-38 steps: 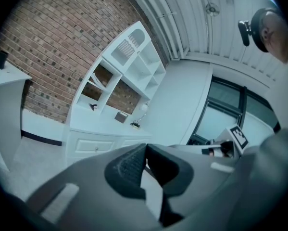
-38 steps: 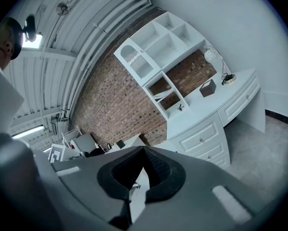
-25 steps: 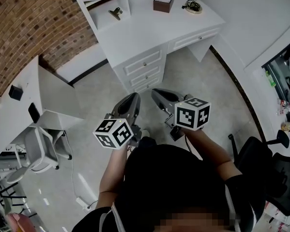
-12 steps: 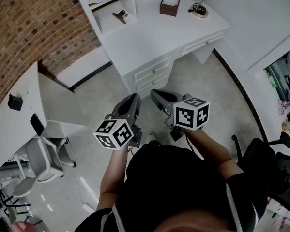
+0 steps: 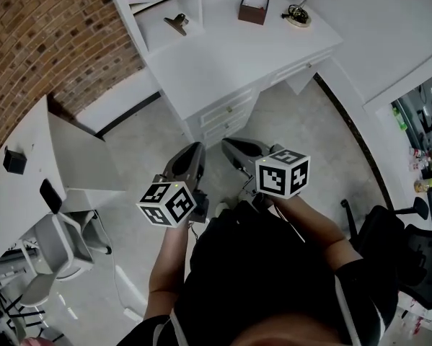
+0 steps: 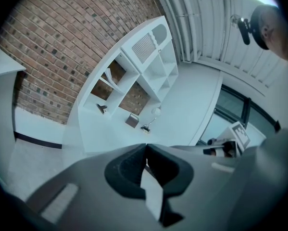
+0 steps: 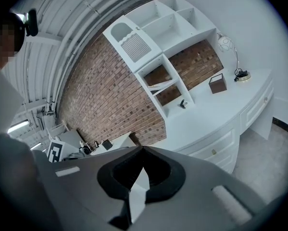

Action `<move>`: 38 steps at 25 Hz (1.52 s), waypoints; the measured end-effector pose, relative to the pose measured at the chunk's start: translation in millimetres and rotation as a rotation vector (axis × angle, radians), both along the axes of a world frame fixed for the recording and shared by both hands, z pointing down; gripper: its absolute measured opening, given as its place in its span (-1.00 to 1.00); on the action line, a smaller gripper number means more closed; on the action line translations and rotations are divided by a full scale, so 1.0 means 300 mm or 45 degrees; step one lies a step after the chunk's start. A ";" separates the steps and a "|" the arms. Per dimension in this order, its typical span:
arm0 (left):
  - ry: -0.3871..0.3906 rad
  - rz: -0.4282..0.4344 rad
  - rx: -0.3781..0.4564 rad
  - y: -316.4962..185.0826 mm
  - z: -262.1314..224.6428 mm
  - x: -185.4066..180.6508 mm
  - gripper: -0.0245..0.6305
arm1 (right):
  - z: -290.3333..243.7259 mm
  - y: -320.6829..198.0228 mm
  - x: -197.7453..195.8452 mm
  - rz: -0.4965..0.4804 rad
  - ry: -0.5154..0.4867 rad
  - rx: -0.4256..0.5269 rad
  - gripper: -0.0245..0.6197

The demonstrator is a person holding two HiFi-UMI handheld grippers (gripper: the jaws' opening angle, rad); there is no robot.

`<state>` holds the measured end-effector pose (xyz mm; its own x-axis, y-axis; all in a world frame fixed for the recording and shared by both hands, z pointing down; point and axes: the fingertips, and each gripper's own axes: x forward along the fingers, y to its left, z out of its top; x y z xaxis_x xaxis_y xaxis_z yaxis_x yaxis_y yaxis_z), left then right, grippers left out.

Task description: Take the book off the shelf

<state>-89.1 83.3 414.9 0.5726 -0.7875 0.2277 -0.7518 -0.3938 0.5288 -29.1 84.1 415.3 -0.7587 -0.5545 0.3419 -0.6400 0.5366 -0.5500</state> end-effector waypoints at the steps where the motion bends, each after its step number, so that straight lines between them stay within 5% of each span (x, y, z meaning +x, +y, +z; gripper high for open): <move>1: 0.002 -0.004 -0.005 -0.012 0.005 -0.001 -0.93 | 0.002 -0.013 0.001 0.001 0.000 -0.001 -0.93; 21: -0.004 -0.157 0.041 -0.419 -0.038 0.108 -0.93 | -0.052 -0.434 0.122 -0.096 -0.050 0.076 -0.93; 38: -0.049 -0.261 0.066 -0.569 -0.039 0.158 -0.93 | -0.059 -0.601 0.138 -0.221 -0.090 0.113 -0.93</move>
<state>-41.6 -87.3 403.3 0.3911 -0.8978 0.2024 -0.8383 -0.2567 0.4811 12.3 -96.2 397.5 -0.8658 -0.4392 0.2398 -0.4953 0.6838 -0.5358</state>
